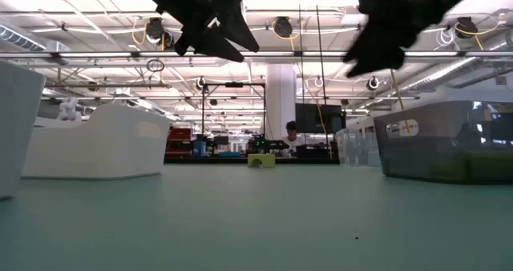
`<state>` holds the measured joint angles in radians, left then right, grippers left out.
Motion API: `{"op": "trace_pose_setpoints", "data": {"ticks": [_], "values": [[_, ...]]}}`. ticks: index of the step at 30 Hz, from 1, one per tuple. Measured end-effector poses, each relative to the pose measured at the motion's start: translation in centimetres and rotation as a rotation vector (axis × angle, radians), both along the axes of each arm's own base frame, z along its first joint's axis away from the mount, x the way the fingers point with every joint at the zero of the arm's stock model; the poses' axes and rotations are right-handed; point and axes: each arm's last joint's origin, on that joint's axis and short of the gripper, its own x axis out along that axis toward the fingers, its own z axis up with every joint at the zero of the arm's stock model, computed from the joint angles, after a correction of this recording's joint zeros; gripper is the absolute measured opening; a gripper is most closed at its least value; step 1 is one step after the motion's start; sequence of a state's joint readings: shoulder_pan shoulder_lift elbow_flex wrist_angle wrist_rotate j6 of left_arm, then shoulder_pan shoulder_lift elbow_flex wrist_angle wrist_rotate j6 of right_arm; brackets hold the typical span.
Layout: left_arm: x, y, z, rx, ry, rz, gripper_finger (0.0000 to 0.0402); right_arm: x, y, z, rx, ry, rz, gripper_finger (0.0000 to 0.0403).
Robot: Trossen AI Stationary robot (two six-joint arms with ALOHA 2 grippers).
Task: Sort & place blocks by color
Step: Put the green block into the black bin
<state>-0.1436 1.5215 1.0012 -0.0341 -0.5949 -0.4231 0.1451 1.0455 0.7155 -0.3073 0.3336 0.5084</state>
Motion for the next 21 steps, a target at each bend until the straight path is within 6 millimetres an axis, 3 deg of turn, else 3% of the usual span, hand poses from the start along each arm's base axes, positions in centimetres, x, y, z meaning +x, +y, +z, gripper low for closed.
{"op": "trace_pose_setpoints", "data": {"ticks": [6, 12, 21], "values": [[0.0, 0.0, 0.0, -0.003, -0.002, 0.002, 0.0209, 2.6, -4.5, 0.7, -0.063, -0.174, -0.063, 0.0253], [0.0, 0.0, 0.0, -0.003, -0.002, 0.002, 0.0209, 4.6, -9.1, -1.4, 0.016, -0.198, -0.058, 0.0254], [0.0, 0.0, 0.0, -0.003, -0.002, 0.002, 0.0209, 8.9, -14.4, -3.5, 0.047, -0.092, -0.161, 0.0254]]}}
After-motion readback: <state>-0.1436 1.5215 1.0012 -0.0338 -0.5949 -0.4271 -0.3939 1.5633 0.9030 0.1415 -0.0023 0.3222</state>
